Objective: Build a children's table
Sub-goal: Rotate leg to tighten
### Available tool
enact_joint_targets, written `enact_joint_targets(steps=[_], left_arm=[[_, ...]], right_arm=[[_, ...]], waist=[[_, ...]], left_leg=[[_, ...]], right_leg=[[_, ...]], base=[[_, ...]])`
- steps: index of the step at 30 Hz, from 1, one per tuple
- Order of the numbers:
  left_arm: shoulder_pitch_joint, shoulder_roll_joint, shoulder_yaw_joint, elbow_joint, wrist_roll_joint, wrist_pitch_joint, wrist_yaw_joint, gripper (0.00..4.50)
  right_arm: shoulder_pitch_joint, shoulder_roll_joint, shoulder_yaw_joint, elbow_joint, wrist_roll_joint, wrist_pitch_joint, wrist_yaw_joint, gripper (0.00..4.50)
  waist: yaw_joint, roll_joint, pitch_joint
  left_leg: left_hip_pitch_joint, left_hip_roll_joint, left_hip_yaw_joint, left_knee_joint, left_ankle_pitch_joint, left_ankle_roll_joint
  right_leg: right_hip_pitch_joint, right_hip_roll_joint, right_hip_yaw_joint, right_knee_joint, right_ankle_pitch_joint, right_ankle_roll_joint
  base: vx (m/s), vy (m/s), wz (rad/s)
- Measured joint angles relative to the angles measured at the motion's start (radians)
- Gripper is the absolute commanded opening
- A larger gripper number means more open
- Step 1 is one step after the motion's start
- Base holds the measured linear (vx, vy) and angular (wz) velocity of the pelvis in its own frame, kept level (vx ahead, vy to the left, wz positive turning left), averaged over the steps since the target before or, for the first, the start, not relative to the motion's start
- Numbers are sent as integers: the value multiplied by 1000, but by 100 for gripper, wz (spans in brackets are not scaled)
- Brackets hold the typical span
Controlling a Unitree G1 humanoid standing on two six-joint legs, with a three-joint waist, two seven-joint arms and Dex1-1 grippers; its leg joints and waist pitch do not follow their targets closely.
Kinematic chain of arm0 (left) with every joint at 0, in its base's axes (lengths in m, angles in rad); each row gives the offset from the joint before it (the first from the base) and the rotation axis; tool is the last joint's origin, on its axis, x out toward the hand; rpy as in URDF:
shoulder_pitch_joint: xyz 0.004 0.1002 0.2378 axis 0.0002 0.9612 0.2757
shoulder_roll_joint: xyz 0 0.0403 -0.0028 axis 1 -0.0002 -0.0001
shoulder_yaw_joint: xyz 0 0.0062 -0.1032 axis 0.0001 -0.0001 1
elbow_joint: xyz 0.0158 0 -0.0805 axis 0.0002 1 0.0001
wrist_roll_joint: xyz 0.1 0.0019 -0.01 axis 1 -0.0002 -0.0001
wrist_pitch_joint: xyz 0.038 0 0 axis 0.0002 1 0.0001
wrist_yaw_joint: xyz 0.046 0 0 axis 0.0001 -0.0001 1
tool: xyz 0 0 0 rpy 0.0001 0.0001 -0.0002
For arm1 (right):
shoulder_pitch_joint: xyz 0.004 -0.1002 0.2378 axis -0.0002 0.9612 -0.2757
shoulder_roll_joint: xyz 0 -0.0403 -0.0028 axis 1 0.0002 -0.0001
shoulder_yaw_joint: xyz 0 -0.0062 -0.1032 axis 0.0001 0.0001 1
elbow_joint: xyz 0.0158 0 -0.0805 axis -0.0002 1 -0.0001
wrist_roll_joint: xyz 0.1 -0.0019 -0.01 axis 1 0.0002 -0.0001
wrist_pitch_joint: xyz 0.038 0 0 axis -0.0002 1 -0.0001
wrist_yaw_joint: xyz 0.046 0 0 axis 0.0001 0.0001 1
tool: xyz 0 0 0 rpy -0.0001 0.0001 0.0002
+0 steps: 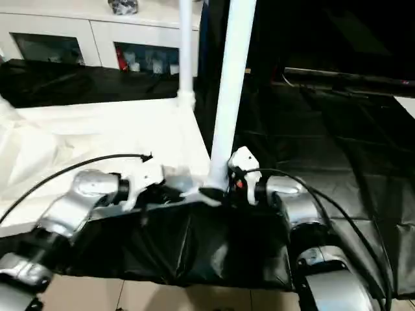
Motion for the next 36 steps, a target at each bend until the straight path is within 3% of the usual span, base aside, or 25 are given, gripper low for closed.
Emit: enact_joint_targets(steps=[4,9,16,21,25,26,27,29,30,32,36], left_arm=[[7,17,-2,-13,-14,0,-33,0],[8,8,-2,-14,-11,13,-12,0],[-41,-81,15,78,38,49,186,0],[-100,-172,20,165,77,76,348,0],[-115,-203,21,187,95,79,399,0],[-116,-203,21,186,94,79,399,0],[-116,-203,21,185,94,78,399,0],[-115,-200,22,184,94,78,397,0],[-115,-199,22,184,94,77,397,0],[-114,-196,23,184,93,73,393,0],[-99,-173,23,163,88,54,355,0]], right_arm=[[14,-7,10,-27,13,10,38,279],[20,6,9,-30,13,17,21,275],[-18,105,-55,53,-16,33,-334,274],[-69,185,-114,118,-24,46,-628,274],[-80,217,-131,138,-35,21,-745,274],[-80,217,-131,140,-37,13,-746,330],[-80,217,-131,140,-37,12,-745,344],[-80,213,-131,139,-41,10,-714,344],[-80,210,-131,139,-42,10,-703,371],[-78,204,-130,139,-44,7,-676,381],[-75,169,-104,137,-44,-4,-571,386]], waist=[[0,-1,0],[0,-2,-1],[-10,-3,-1],[-11,-3,-1],[-8,-3,-1],[-7,-2,-1],[-7,-2,-1],[-7,-2,-1],[-7,-2,-1],[-7,-2,-1],[-10,-2,-1]], left_leg=[[0,0,0,0,0,0],[1,0,0,1,0,0],[4,-1,1,2,0,0],[3,-1,1,3,0,0],[3,-1,1,3,0,0],[2,-1,1,3,0,0],[2,-1,1,2,0,0],[2,-1,1,2,0,0],[2,-1,1,2,0,0],[2,-1,1,2,0,0],[2,-1,1,2,0,0]], right_leg=[[0,0,0,1,0,0],[0,0,0,1,-1,1],[1,0,2,3,-1,2],[1,0,2,3,-1,2],[1,-1,2,3,-1,2],[1,-1,2,3,-1,2],[0,-1,2,3,-1,2],[0,-1,2,3,-1,2],[0,-1,2,3,-1,2],[0,-1,2,3,-1,2],[0,0,2,3,-1,2]], base=[[0,0,0],[0,0,0],[0,0,0],[0,0,0],[0,0,0],[0,0,0],[0,0,0],[0,0,0],[0,0,0],[0,0,0],[0,0,0]])
